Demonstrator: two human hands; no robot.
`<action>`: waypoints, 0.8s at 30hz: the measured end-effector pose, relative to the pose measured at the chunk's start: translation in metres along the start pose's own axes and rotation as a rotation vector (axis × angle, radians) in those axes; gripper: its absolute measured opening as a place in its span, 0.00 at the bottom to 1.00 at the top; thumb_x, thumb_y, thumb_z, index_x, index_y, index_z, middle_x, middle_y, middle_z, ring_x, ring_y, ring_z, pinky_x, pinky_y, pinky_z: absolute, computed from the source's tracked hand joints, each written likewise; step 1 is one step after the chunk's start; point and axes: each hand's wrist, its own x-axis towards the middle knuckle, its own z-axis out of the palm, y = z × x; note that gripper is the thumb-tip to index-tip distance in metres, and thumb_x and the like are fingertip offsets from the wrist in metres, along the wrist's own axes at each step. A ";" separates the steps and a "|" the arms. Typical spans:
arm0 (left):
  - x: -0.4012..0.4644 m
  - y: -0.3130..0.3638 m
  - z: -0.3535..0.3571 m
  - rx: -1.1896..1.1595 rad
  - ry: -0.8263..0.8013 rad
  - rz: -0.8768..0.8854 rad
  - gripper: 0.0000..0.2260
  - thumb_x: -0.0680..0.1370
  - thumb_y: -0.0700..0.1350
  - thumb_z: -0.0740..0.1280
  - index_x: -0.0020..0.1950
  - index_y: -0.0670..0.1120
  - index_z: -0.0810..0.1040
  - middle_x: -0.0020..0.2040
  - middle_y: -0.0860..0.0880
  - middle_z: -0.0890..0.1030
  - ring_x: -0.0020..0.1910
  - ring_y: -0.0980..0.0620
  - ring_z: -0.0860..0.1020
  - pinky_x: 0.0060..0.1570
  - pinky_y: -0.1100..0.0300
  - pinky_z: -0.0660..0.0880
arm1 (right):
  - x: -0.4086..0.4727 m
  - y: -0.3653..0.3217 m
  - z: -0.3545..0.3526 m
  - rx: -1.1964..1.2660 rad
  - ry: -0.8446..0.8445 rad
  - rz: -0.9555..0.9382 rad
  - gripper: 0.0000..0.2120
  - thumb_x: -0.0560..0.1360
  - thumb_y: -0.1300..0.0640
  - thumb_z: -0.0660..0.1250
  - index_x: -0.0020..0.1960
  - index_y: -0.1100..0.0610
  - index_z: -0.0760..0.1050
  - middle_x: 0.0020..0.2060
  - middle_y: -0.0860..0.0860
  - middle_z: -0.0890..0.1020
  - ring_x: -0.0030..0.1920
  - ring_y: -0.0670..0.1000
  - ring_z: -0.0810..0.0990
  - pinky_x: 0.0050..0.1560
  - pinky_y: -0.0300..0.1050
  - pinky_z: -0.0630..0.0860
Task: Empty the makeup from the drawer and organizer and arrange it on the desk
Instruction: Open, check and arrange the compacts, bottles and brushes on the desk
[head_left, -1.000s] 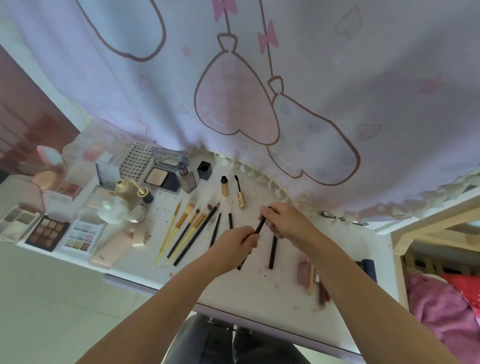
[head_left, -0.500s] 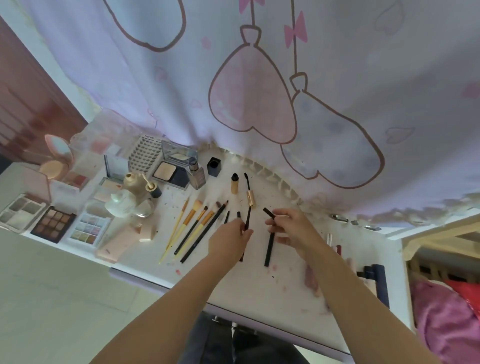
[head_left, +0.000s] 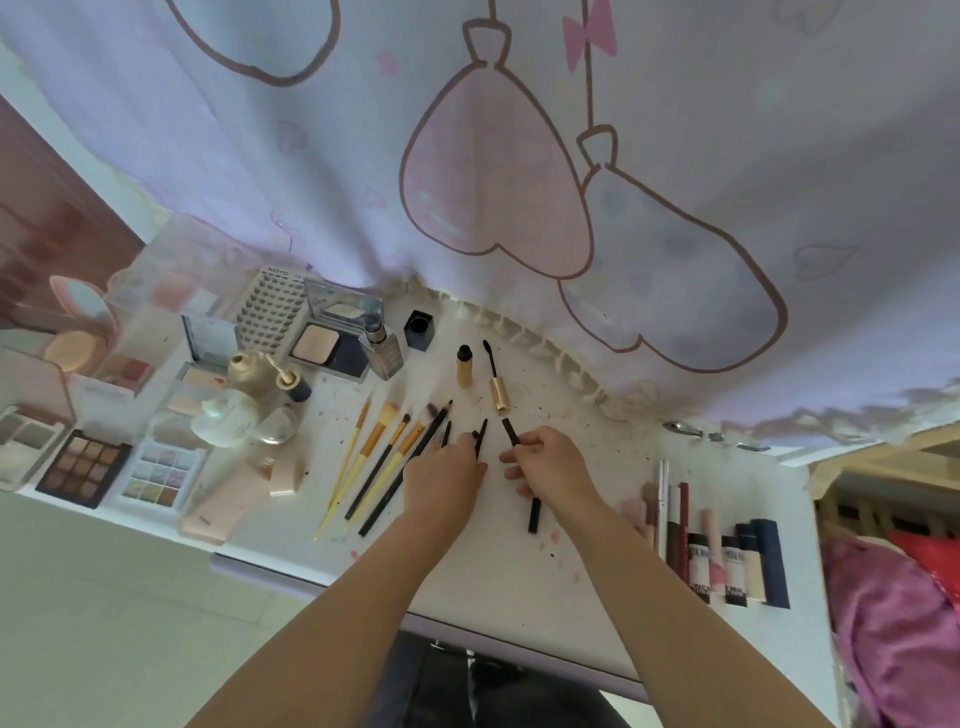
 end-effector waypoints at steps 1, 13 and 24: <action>0.001 -0.003 0.002 0.001 0.009 -0.004 0.14 0.81 0.54 0.56 0.59 0.45 0.69 0.48 0.48 0.79 0.48 0.49 0.76 0.38 0.58 0.71 | 0.002 0.001 0.004 -0.066 0.039 -0.019 0.08 0.77 0.61 0.58 0.55 0.58 0.71 0.47 0.52 0.82 0.43 0.51 0.81 0.41 0.46 0.80; 0.000 -0.016 0.006 0.018 0.102 0.052 0.12 0.82 0.53 0.54 0.54 0.47 0.71 0.48 0.51 0.79 0.47 0.52 0.76 0.34 0.60 0.66 | 0.008 -0.004 0.034 -0.886 0.104 -0.214 0.13 0.80 0.52 0.54 0.54 0.60 0.72 0.48 0.54 0.80 0.45 0.54 0.76 0.37 0.43 0.64; -0.003 -0.005 -0.011 -0.041 0.166 0.115 0.12 0.83 0.51 0.50 0.53 0.47 0.70 0.45 0.51 0.77 0.43 0.52 0.74 0.34 0.60 0.66 | 0.016 -0.011 -0.020 -0.825 0.252 -0.279 0.15 0.80 0.49 0.52 0.45 0.58 0.70 0.35 0.51 0.73 0.38 0.53 0.74 0.34 0.43 0.67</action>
